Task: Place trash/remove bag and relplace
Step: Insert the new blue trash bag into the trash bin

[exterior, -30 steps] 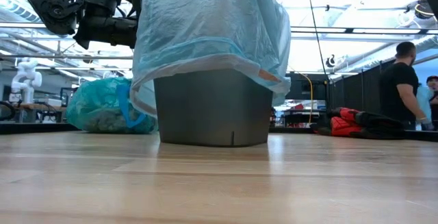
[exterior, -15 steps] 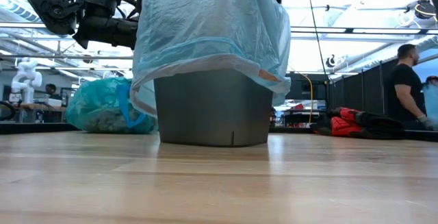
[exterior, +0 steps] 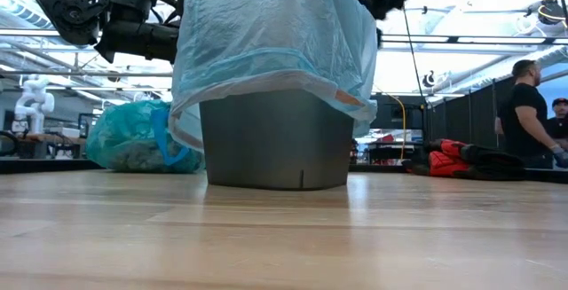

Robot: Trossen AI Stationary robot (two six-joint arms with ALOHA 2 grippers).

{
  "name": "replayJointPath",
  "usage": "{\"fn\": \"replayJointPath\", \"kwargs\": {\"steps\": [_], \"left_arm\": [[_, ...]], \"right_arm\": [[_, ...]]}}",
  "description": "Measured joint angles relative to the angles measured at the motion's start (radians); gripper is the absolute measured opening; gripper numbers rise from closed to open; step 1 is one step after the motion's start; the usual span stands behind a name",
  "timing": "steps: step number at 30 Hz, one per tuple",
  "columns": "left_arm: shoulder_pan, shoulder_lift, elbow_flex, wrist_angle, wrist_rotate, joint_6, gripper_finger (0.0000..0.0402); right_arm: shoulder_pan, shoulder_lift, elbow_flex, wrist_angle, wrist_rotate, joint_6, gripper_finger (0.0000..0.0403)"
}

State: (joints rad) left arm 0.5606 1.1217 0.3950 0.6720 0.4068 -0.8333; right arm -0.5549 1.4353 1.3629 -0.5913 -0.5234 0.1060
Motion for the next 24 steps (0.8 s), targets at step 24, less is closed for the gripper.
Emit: {"fn": "replayJointPath", "kwargs": {"steps": [24], "left_arm": [[-0.112,0.0,0.0,-0.011,-0.052,-0.045,0.0]], "right_arm": [[0.103,-0.246,-0.639,0.641,-0.033,0.442,0.0]]}}
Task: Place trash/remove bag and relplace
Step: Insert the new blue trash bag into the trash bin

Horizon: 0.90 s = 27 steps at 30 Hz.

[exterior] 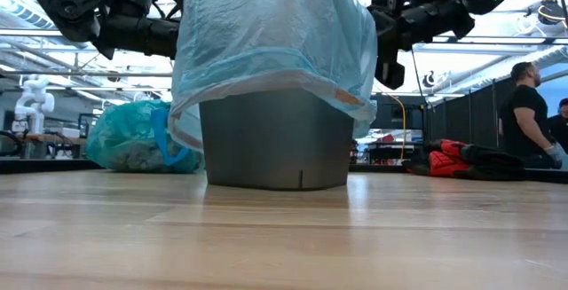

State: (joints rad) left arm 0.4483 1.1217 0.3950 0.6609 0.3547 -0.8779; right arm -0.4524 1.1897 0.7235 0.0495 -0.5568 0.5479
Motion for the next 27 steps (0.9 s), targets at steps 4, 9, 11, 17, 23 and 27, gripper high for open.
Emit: {"fn": "replayJointPath", "kwargs": {"steps": [4,9,11,17,23,27], "left_arm": [[-0.018,0.0,0.0,-0.024,-0.033,0.0,0.0],[-0.04,0.0,0.0,-0.027,-0.06,0.0,0.0],[-0.049,0.0,0.0,-0.027,-0.072,-0.001,0.0],[-0.069,0.0,0.0,-0.05,-0.1,-0.006,0.0],[-0.088,0.0,0.0,-0.086,-0.103,-0.008,0.0],[-0.096,0.0,0.0,-0.086,-0.103,-0.008,0.0]], "right_arm": [[0.038,0.055,0.0,0.0,0.005,-0.009,0.0],[0.059,0.121,-0.001,0.081,0.004,-0.01,0.0],[0.064,0.147,-0.001,0.104,0.004,-0.01,0.0],[0.089,0.227,-0.001,0.095,-0.004,-0.036,0.0],[0.073,0.126,-0.001,-0.045,0.079,-0.113,0.0],[0.103,-0.001,0.0,-0.173,0.178,-0.199,0.0]]}}
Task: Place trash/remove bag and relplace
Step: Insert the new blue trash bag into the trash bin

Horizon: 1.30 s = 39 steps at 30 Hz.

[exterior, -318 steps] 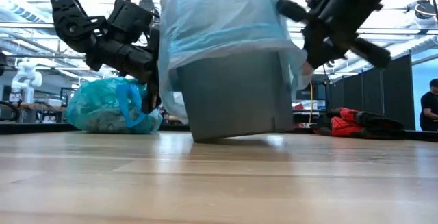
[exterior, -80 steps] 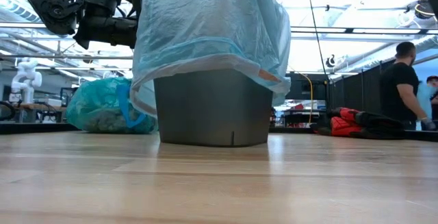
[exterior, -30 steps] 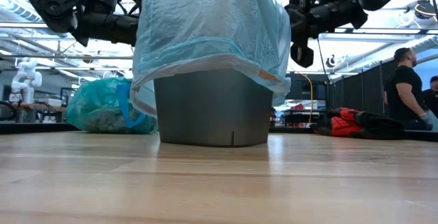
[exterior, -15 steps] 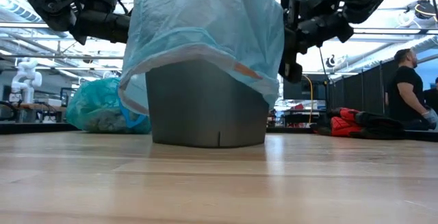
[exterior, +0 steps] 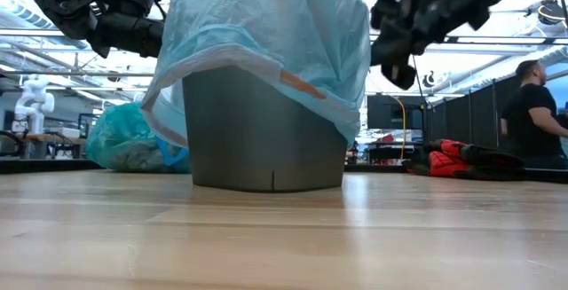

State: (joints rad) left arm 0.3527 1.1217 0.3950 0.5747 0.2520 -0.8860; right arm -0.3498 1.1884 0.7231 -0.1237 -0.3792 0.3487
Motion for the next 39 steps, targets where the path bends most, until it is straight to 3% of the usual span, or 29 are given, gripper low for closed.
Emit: {"fn": "replayJointPath", "kwargs": {"steps": [6,10,13,29,34,39], "left_arm": [[0.0,0.0,0.0,0.0,0.0,0.004,0.0],[0.0,0.0,0.0,0.0,-0.01,0.004,0.0],[0.0,0.0,0.0,-0.013,-0.022,0.031,0.0],[-0.034,0.095,0.0,-0.06,-0.079,0.064,0.0],[-0.035,0.093,0.0,-0.055,-0.079,0.062,0.0],[-0.035,0.092,0.0,-0.028,-0.067,0.063,0.0]], "right_arm": [[0.171,-0.102,-0.121,0.155,0.129,0.11,0.0],[0.261,-0.104,-0.208,0.345,0.266,0.17,0.0],[0.281,-0.073,-0.231,0.366,0.327,0.186,0.0],[0.28,0.174,-0.232,0.488,0.299,0.198,0.0],[0.322,0.014,-0.232,0.327,0.333,0.216,0.0],[0.467,-0.151,-0.231,0.253,0.488,0.23,0.0]]}}
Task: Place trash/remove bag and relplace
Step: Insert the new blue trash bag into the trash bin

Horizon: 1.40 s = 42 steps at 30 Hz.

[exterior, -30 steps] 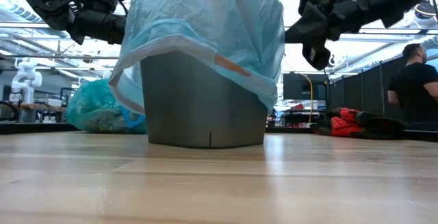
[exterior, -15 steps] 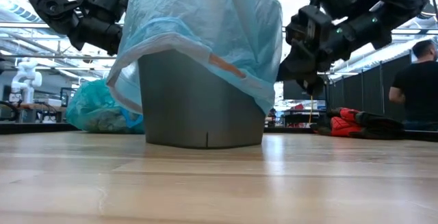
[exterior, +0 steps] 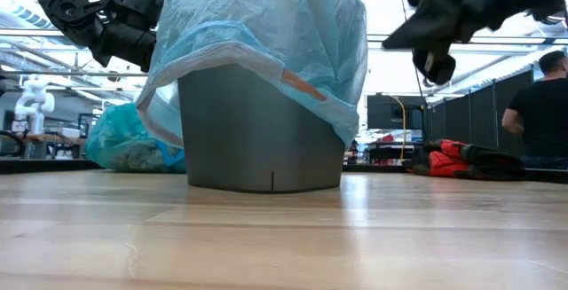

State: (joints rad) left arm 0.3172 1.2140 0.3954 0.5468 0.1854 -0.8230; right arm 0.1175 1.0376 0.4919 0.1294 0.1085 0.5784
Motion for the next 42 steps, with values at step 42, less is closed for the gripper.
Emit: {"fn": "replayJointPath", "kwargs": {"steps": [42], "left_arm": [[0.0,-0.001,0.0,-0.011,0.019,0.0,0.0]], "right_arm": [[-0.013,0.214,0.027,0.205,0.146,-0.02,0.0]]}}
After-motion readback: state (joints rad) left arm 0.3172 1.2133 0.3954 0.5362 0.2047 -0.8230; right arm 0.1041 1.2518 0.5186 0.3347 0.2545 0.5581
